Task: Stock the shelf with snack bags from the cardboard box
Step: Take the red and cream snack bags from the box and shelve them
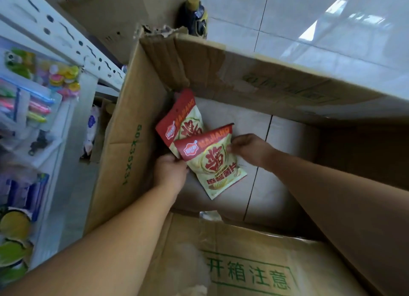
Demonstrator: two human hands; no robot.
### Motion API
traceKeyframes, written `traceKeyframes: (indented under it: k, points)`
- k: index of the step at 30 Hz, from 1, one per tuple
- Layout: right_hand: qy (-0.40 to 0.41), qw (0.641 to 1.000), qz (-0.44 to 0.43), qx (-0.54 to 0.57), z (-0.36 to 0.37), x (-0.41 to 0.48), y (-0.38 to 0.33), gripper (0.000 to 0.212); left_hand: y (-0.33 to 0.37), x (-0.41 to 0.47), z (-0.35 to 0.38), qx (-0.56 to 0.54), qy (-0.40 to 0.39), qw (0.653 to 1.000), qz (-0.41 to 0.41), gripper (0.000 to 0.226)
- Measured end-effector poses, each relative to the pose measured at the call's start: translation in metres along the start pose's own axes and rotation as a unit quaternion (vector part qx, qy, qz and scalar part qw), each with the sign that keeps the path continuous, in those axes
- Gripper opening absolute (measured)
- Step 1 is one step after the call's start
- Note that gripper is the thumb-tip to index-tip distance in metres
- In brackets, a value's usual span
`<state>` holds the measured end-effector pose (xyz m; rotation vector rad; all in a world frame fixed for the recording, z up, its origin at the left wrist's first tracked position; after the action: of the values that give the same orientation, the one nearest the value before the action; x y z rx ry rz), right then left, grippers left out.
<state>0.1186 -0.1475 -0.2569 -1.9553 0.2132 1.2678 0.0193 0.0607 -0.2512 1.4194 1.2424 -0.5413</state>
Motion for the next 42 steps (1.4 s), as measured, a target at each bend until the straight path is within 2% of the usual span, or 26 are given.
traceKeyframes:
  k: [4,8,11,13,14,18,20,23,26,29,33,42]
  points:
    - [0.004,0.997,-0.008,0.080,-0.006,-0.048,-0.002,0.018,0.017,-0.036,-0.014,0.143,0.011,0.986,0.088,0.005]
    - [0.016,0.992,-0.050,0.112,-0.021,-0.112,-0.019,0.017,0.046,-0.095,-0.035,0.201,0.007,0.967,0.154,0.010]
    - [0.030,0.984,-0.094,0.146,-0.039,-0.169,-0.045,0.033,0.082,-0.148,-0.058,0.194,-0.008,0.959,0.208,0.017]
    - [0.021,0.976,-0.131,0.171,-0.049,-0.206,-0.065,0.051,0.111,-0.186,-0.079,0.178,-0.030,0.952,0.246,0.008]
    - [0.020,0.974,-0.148,0.172,-0.055,-0.226,-0.080,0.054,0.127,-0.206,-0.092,0.170,-0.046,0.951,0.255,0.007]
    - [0.051,0.959,-0.212,0.180,-0.071,-0.312,-0.155,0.035,0.193,-0.296,-0.155,0.119,-0.078,0.954,0.265,0.020]
    - [0.045,0.950,-0.243,0.189,-0.074,-0.349,-0.196,0.039,0.224,-0.339,-0.187,0.078,-0.077,0.955,0.275,0.013]
    - [0.030,0.934,-0.302,0.190,-0.074,-0.394,-0.261,0.047,0.264,-0.395,-0.231,0.051,-0.065,0.950,0.302,0.018]
    - [0.039,0.914,-0.352,0.197,-0.074,-0.427,-0.321,0.030,0.288,-0.447,-0.270,0.020,-0.027,0.935,0.354,0.024]
    - [0.047,0.901,-0.407,0.143,-0.067,-0.455,-0.371,0.030,0.297,-0.492,-0.307,0.002,0.015,0.920,0.391,0.021]
    - [0.018,0.880,-0.459,0.123,-0.044,-0.486,-0.427,0.029,0.292,-0.542,-0.355,-0.030,0.072,0.897,0.435,0.021]
    - [-0.067,0.838,-0.534,0.089,0.056,-0.544,-0.516,0.024,0.230,-0.609,-0.463,-0.097,0.222,0.861,0.447,0.017]
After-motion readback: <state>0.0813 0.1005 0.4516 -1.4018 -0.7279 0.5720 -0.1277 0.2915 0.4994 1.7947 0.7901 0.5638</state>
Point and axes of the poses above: each hand's wrist, its own x-axis towards the middle knuckle, its own z-axis out of the palm, y = z × x, the point moved 1 cm from there along x, towards the middle knuckle, and after that the axes turned 3 degrees about -z, right-handed, at the moved point
